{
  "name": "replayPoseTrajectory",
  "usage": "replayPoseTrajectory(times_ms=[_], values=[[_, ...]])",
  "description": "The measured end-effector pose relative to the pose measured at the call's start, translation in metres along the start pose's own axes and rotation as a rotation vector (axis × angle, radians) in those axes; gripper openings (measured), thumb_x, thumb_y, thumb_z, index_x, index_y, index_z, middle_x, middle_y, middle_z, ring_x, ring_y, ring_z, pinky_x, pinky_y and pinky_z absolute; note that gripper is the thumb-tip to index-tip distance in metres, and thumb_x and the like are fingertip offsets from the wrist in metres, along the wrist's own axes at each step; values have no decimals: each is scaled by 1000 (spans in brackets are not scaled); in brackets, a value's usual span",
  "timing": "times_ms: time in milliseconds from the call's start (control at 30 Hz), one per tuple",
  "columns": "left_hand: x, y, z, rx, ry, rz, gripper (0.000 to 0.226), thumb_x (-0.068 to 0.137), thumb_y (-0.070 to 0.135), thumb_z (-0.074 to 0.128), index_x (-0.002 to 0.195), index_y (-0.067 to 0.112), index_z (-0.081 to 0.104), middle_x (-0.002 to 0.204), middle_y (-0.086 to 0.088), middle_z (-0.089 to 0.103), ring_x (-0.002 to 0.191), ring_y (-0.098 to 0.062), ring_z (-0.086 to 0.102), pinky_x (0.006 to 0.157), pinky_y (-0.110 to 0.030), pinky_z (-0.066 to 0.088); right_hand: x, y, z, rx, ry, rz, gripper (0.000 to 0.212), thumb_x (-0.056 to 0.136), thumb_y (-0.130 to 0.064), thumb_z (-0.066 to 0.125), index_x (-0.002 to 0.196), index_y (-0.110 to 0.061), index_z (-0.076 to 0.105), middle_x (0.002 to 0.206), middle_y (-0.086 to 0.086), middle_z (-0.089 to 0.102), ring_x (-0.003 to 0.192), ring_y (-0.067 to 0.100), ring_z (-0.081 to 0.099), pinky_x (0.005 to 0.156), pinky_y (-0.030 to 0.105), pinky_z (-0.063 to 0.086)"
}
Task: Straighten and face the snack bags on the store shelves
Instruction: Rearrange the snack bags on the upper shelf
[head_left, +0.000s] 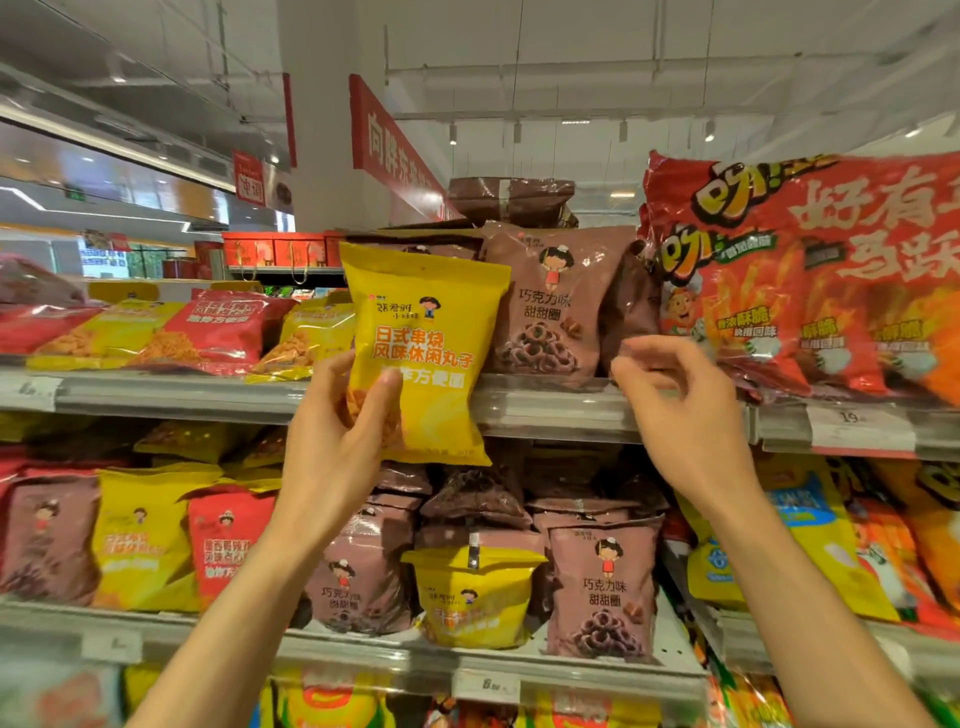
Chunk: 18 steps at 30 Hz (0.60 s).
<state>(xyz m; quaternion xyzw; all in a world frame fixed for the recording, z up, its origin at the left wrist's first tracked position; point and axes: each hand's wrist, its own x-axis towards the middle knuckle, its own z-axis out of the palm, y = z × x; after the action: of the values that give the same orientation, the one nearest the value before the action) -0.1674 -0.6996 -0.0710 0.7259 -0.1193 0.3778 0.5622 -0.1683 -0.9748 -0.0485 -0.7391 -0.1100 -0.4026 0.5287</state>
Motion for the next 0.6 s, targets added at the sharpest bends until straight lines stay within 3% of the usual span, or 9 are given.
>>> replayPoseTrajectory(times_ms=[100,167,267,433,533,600], values=[[-19,-10,-8,-14,34,-20,32,99,41,60,125,23,61,90,4,74,77,-9,72,66,-28,61,-27,13,6,119,-128,99,12,95,-27,69,107,-24,67,96,6,72,85,17,72,82,37,59],[-32,-19,-15,-24,54,-46,28,99,37,60,123,23,63,98,9,74,84,-4,72,68,-22,59,-45,24,16,171,-190,155,11,93,-23,70,105,-22,68,91,8,73,82,21,73,79,37,59],[-53,-39,-30,-17,77,-95,31,95,40,61,123,27,62,109,10,74,95,-3,72,73,-25,58,-71,35,34,184,-255,214,12,93,-21,70,105,-24,69,90,6,75,81,18,72,78,32,58],[-77,-74,-65,11,93,-155,33,96,46,63,123,27,64,111,12,74,100,-7,71,81,-34,57,-108,39,69,167,-328,268,13,94,-21,69,106,-23,69,89,5,74,83,18,72,80,37,60],[-78,-88,-88,-44,99,-198,20,96,40,62,116,36,65,108,13,75,97,-8,71,78,-28,56,-125,33,92,148,-338,296,12,94,-22,69,106,-25,68,90,4,74,85,19,72,83,39,59],[-75,-96,-105,-74,106,-211,25,95,41,62,119,32,65,107,11,75,97,-10,71,77,-29,56,-136,26,108,140,-326,302,11,95,-22,68,105,-24,69,90,3,75,86,20,72,84,38,58]])
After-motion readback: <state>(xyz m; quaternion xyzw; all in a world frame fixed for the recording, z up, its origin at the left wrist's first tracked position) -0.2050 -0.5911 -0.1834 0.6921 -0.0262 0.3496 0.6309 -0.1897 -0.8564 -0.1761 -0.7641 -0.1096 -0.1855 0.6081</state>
